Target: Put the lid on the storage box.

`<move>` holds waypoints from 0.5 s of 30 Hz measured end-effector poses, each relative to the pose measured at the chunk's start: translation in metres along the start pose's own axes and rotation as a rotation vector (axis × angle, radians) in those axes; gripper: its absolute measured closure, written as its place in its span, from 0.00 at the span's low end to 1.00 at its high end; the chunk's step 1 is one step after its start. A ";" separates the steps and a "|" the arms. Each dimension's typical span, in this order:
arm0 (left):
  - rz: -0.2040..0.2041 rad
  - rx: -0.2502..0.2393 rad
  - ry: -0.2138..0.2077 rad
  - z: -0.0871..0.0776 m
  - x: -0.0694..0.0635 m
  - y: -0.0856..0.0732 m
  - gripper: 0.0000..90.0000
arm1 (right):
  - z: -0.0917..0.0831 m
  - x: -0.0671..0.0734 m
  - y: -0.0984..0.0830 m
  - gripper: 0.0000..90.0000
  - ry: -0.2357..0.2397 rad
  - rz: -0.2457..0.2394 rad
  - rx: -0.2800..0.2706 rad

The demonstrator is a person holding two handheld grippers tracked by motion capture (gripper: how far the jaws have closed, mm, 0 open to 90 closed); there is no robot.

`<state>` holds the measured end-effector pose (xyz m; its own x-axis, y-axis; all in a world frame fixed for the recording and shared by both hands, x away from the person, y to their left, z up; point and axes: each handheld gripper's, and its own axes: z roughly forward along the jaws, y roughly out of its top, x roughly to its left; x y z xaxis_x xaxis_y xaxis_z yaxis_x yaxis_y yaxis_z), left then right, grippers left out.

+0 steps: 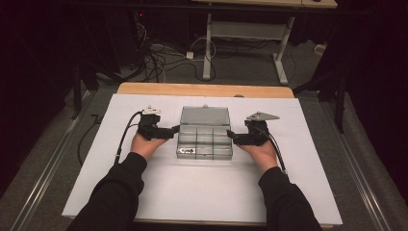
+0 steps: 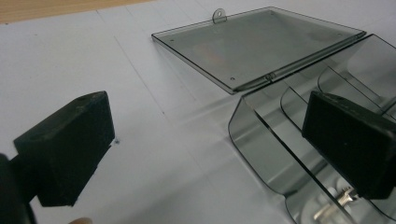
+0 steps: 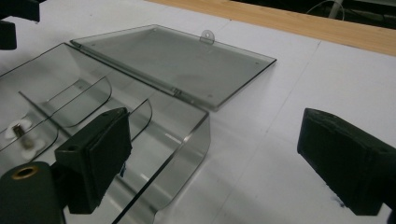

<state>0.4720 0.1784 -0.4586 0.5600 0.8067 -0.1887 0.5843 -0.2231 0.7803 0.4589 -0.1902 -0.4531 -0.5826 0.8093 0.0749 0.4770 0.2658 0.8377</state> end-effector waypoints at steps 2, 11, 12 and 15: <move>-0.007 -0.002 0.000 0.005 0.001 0.004 0.03 | 0.004 -0.002 0.005 0.14 -0.002 0.012 0.001; -0.016 0.029 0.017 0.024 0.003 0.021 0.08 | 0.024 -0.014 0.021 0.18 -0.024 0.046 0.016; -0.019 0.029 0.017 0.024 0.004 0.023 0.09 | 0.026 -0.016 0.023 0.19 -0.025 0.048 0.022; -0.029 0.031 0.008 0.029 0.004 0.027 0.11 | 0.033 -0.019 0.026 0.19 -0.028 0.069 0.039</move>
<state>0.5068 0.1597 -0.4554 0.5377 0.8176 -0.2061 0.6185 -0.2164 0.7554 0.5041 -0.1812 -0.4503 -0.5292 0.8405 0.1159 0.5410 0.2291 0.8092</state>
